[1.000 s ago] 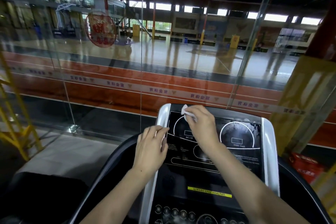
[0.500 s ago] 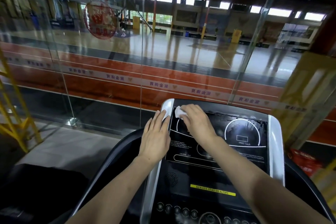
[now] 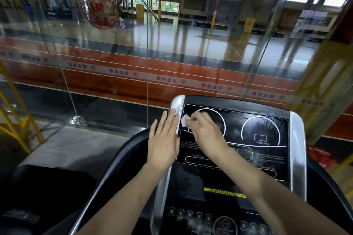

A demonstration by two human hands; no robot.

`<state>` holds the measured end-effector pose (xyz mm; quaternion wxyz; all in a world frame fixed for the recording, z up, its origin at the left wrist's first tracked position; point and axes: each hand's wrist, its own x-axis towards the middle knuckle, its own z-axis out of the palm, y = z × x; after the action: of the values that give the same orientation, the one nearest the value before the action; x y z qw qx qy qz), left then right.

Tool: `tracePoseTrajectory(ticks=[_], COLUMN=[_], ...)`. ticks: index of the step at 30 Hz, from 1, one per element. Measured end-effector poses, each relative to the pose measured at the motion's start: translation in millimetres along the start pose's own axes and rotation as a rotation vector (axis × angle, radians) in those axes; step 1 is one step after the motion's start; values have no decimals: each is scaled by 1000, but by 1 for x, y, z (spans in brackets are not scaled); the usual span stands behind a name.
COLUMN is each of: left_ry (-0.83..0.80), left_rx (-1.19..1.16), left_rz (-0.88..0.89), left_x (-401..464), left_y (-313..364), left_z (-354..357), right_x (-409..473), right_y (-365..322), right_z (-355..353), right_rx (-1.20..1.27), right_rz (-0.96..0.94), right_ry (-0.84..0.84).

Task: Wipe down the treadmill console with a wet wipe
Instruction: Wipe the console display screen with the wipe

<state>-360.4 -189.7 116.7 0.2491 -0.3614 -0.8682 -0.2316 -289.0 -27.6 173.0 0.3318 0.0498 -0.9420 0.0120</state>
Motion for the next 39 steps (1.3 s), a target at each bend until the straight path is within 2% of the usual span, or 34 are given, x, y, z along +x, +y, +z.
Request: tracePoseTrajectory(ticks=[3,6,11,13,19,26,32,39], left_ry=[-13,2,16,7,-25,-16,-2,3], left_rx=[0,-15,-47,-36,41,65,87,45], left_rz=[-3,-3,-8,-11,20,62,123,119], left_x=[0,0,0,0,1,2,3,4], left_y=[0,2,2,1,0,2,2,3], left_z=[-1,-2,-1,0,-1,0,1,3], right_x=[34,41,-25,-26,35,-46,20,-61], right_y=[10,11,-9,-9,23,-2,39,18], right_z=[-7,-5,4,2,-10,-9,-25,-24], right_rx=[5,-15,4,-6,-51,6,-91,-8], right_rz=[67,56,-69,-93,61,-131,75,-91], right_ry=[60,91,-2,-31,65,-55,64,-55])
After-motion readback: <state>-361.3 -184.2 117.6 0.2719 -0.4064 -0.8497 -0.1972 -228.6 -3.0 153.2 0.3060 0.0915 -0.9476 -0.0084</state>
